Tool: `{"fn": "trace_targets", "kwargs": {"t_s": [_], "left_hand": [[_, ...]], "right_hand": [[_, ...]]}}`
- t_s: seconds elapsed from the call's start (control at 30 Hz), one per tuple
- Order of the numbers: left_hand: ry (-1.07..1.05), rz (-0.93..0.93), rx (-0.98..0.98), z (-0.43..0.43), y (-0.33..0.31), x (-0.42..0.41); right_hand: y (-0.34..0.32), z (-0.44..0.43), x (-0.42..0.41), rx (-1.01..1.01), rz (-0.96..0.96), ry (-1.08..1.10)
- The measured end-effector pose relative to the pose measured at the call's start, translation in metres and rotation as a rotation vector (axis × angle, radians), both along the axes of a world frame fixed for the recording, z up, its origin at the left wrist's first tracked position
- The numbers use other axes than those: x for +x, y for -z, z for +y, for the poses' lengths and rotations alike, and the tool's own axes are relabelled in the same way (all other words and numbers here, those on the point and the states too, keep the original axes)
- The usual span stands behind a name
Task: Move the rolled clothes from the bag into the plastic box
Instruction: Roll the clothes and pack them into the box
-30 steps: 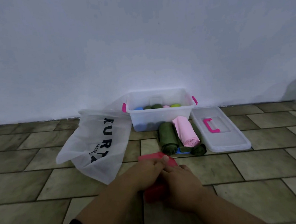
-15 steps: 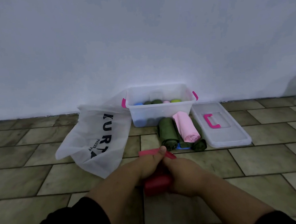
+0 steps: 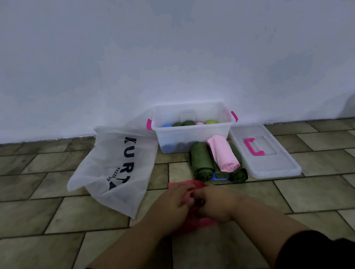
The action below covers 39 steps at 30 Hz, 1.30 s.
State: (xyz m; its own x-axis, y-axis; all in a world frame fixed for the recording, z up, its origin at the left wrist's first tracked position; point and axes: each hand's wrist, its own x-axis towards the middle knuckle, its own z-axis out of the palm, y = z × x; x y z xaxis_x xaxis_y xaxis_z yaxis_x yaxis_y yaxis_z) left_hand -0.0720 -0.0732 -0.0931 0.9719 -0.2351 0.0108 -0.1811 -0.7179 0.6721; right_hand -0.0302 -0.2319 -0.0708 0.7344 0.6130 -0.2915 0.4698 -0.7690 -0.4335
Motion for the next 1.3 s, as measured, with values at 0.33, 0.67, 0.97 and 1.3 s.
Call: {"fn": "trace_targets", "kwargs": {"t_s": [0.33,0.67,0.97,1.3], "left_hand": [[0.053,-0.176,0.238,0.005,0.021,-0.02],[0.041,0.005,0.382,0.005,0.007,0.008],[0.021,-0.098,0.418,0.01,0.023,0.001],[-0.38,0.059,0.307,0.006,0.011,0.018]], "right_hand": [[0.032,-0.017,-0.012,0.086,-0.161,0.103],[0.035,-0.039,-0.025,0.159,-0.491,0.034],[0.037,-0.03,-0.008,0.099,-0.483,0.095],[0.031,-0.022,-0.011,0.057,-0.469,0.093]]}}
